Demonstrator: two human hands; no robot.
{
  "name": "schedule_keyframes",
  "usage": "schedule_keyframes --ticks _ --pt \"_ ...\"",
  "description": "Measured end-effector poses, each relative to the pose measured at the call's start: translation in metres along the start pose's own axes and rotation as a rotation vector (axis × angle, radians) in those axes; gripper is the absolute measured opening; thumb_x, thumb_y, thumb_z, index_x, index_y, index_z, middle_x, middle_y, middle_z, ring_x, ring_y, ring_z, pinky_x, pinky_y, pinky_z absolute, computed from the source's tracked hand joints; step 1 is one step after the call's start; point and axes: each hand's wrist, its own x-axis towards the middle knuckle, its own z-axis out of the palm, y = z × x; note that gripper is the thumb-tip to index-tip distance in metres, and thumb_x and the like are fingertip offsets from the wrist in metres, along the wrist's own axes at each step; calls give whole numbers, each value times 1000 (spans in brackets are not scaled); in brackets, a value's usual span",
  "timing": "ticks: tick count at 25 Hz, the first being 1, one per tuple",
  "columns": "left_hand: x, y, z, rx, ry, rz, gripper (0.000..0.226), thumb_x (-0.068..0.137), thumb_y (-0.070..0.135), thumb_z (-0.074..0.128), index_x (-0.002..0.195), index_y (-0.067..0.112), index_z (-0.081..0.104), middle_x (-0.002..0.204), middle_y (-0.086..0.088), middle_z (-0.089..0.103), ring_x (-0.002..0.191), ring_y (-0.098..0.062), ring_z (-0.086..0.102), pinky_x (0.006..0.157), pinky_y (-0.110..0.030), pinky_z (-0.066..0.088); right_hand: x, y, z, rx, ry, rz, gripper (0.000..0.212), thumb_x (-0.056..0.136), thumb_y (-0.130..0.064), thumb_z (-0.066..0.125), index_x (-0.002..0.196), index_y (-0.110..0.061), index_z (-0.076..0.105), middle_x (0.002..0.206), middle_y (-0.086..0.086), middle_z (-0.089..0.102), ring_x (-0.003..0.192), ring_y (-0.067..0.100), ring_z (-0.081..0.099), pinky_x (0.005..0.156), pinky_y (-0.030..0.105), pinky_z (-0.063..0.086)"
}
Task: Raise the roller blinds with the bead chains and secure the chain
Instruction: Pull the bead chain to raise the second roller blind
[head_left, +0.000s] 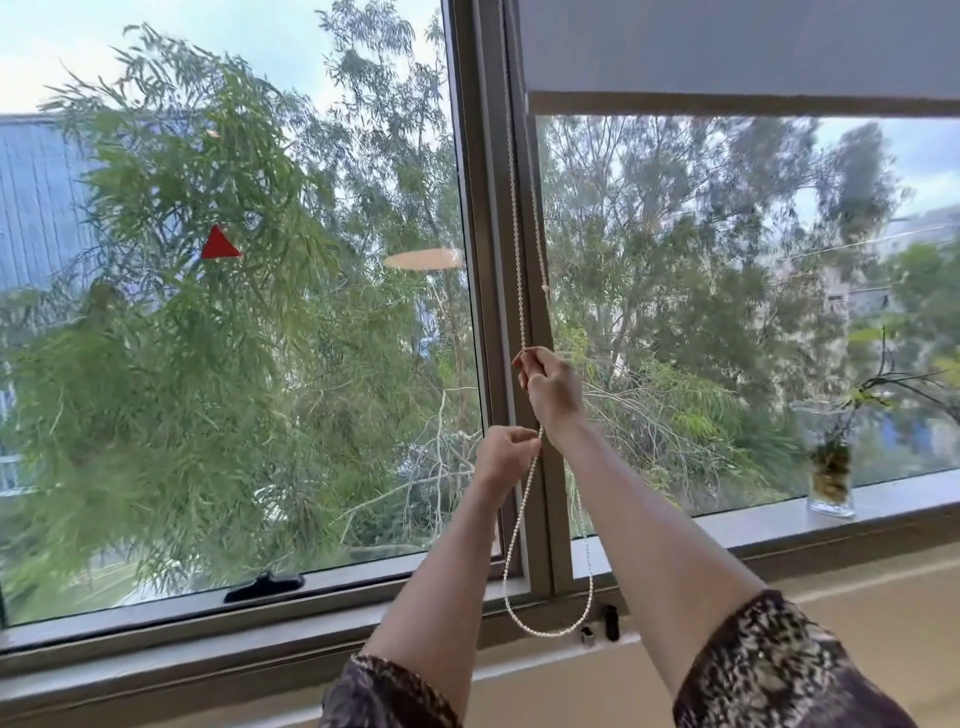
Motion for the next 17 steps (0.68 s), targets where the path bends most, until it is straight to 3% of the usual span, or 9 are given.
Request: schedule_keyframes --ticks 2,5,6,8,10,14,17 --pt "2 11 -11 -123 28 11 24 83 -7 50 94 -8 72 54 4 60 46 -2 49 52 -19 38 -11 12 1 -32 -15 12 23 97 -11 46 82 -12 64 64 -7 55 55 5 47 43 8 36" --pt "8 40 -26 -405 122 -33 28 87 -8 45 99 -2 70 77 -6 65 71 -16 58 69 -34 51 -28 31 -1 -26 -54 52 23 96 -9 46 81 -12 64 63 -7 55 55 5 46 46 11 35" --pt "11 49 -31 -492 138 -41 27 90 -5 45 98 3 69 85 -6 66 78 -17 60 74 -34 53 -35 37 -1 1 -68 74 23 96 -8 47 81 -10 65 61 -6 54 51 4 44 46 13 33" --pt "18 64 -39 -591 174 -9 22 93 3 49 88 14 68 85 0 67 79 -11 61 69 -24 50 -48 49 0 29 -75 115 23 96 -8 47 82 -9 66 59 -5 54 44 -1 39 42 12 29" --pt "25 77 -43 -600 186 37 17 95 12 56 83 19 67 81 5 67 76 -8 60 70 -22 47 -58 58 1 50 -90 140 23 96 -8 47 84 -9 66 60 -3 54 44 0 38 39 11 28" --pt "41 96 -45 -549 185 76 11 91 20 64 90 14 73 84 5 70 83 -10 61 89 -29 45 -71 73 4 37 -152 167 23 97 -9 45 84 -6 65 60 -2 52 42 1 37 37 13 25" --pt "48 100 -44 -568 217 62 16 90 14 64 103 7 72 89 -2 74 76 -7 64 71 -17 49 -76 82 5 -1 -179 177 24 98 -12 45 85 -7 65 61 0 54 44 4 38 39 16 27"
